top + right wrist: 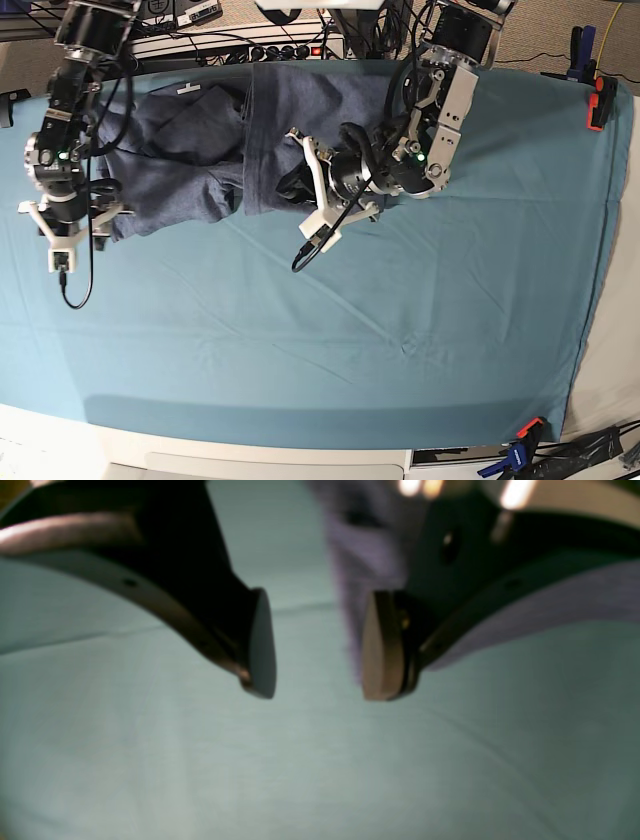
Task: Fold the T-shirt properly
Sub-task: 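Hold the stack with the left gripper and regrasp the strip end with the right gripper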
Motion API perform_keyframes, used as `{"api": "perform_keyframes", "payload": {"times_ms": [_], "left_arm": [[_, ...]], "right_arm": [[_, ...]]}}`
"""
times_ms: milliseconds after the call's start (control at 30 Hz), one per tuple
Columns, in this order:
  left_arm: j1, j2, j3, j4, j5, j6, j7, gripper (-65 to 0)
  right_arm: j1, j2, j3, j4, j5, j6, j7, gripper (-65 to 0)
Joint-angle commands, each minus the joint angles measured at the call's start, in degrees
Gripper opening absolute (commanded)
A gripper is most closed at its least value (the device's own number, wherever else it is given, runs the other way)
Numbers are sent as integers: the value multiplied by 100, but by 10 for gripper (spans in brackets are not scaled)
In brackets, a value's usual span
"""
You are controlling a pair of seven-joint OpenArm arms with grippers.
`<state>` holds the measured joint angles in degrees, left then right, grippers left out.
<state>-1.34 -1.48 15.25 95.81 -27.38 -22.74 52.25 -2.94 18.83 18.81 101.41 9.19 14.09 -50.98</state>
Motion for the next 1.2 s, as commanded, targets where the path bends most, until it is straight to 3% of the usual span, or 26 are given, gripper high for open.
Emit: {"api": "perform_keyframes", "payload": {"times_ms": [0,167,267,400,500,567,633,733,1067,1167], "left_arm": [[-85,35,-4,94,-81,-46,-120,-542],[59,33,-4,92,50,-136,-122,-541],[28,35,-2,92,57,-245,-122,-541],[7,35,0,94,-59,-315,-59,-541],[11,37,2,92,-330,-636,74,-541],[42,37,2,92,-444,-739,98,-536],[57,35,72,92,-431,-732,146,-499],[72,33,258,90,-267,-708,221,-462],[186,37,743,81,-94,-693,177,-461],[184,35,750,81,-63,-691,177,-423]], "right_arm": [[199,7,96,37,114,-39,168,-354],[647,-468,767,-380,693,-35,155,-354],[953,-590,1292,-859,1130,92,109,-354],[1274,-588,1784,-1443,1926,638,-341,-354],[1412,-579,1993,-1683,2726,1255,-942,-354],[1421,-566,2031,-1703,3018,1486,-1241,-354],[1419,-492,2017,-1703,3045,1663,-1659,-349],[1331,-282,1926,-1703,3027,1764,-1864,-267],[1239,481,1917,-1703,3309,1744,-2028,-267],[1091,581,1917,-1703,3464,1766,-2057,-267]]}}
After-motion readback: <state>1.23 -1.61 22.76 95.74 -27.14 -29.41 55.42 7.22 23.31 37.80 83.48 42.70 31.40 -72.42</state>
